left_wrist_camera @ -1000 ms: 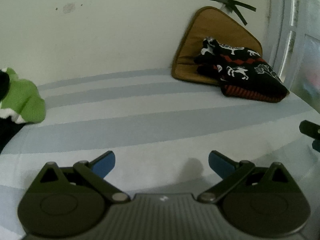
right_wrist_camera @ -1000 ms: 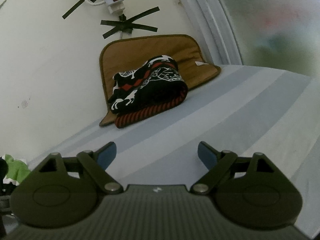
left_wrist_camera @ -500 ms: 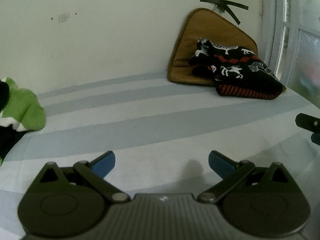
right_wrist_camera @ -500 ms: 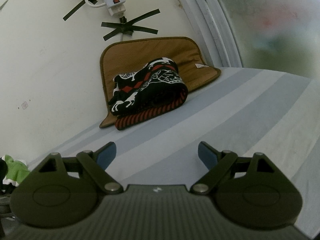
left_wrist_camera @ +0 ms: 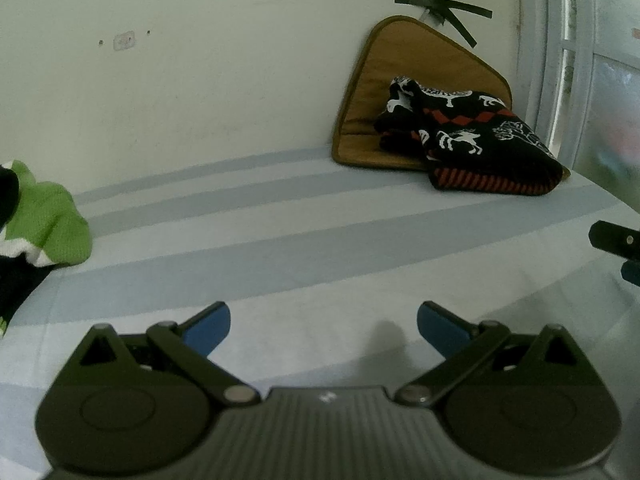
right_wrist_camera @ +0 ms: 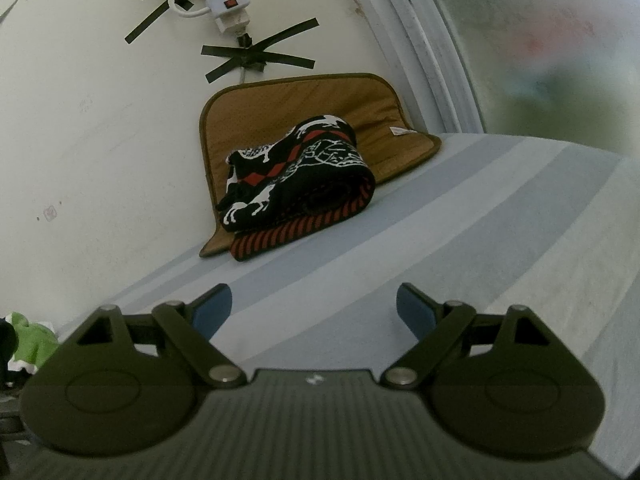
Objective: Fold small clothes
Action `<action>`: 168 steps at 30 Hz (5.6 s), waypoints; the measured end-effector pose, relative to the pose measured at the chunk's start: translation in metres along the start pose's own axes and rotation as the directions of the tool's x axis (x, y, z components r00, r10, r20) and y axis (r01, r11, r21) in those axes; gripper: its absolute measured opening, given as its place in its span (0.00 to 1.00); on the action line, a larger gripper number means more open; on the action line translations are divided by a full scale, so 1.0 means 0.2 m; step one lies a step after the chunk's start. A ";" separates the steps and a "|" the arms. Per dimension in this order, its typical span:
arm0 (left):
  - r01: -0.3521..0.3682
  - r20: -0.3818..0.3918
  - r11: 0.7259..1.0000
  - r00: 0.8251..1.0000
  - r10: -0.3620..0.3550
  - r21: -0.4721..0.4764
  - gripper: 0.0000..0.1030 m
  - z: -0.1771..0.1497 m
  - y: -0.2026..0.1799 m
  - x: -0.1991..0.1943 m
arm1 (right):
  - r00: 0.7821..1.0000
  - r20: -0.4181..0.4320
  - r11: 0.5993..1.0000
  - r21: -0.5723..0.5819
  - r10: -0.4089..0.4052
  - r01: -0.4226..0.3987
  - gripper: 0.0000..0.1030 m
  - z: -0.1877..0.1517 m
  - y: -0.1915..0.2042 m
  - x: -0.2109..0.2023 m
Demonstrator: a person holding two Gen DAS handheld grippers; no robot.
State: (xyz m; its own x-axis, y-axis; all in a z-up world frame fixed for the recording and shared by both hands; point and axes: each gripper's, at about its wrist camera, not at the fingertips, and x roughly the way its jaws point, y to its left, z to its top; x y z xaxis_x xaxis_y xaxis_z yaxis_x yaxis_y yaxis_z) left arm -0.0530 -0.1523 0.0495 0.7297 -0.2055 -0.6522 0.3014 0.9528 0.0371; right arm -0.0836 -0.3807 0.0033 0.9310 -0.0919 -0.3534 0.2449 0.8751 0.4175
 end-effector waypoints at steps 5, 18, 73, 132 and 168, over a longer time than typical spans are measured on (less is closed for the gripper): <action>0.004 -0.004 1.000 1.000 -0.004 0.007 1.00 0.00 0.00 0.00 | 1.000 0.000 1.000 0.001 0.000 0.000 0.89 0.00 0.00 0.00; -0.015 0.012 1.000 1.000 0.015 -0.015 1.00 0.00 0.02 -0.01 | 1.000 0.003 1.000 0.005 0.000 0.000 0.92 -0.01 0.01 -0.01; -0.165 0.177 0.982 0.973 0.148 0.090 1.00 -0.05 -0.07 -0.13 | 1.000 0.021 1.000 0.021 0.020 -0.020 0.93 0.00 0.01 -0.01; 0.118 0.067 0.979 0.992 -0.108 -0.165 1.00 -0.04 0.20 -0.06 | 1.000 0.016 1.000 0.018 0.023 -0.023 0.94 0.00 0.00 -0.01; 0.040 0.004 0.987 0.999 -0.040 -0.156 1.00 -0.05 0.17 -0.04 | 1.000 0.014 1.000 0.017 0.022 -0.022 0.94 -0.01 0.01 -0.01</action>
State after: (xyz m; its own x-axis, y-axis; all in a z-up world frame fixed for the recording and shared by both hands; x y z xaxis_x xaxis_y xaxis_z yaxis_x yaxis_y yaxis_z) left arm -0.0549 -0.1170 0.0475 0.7194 -0.2444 -0.6502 0.2314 0.9669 -0.1074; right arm -0.0848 -0.3780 0.0033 0.9398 -0.0793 -0.3323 0.2287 0.8686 0.4395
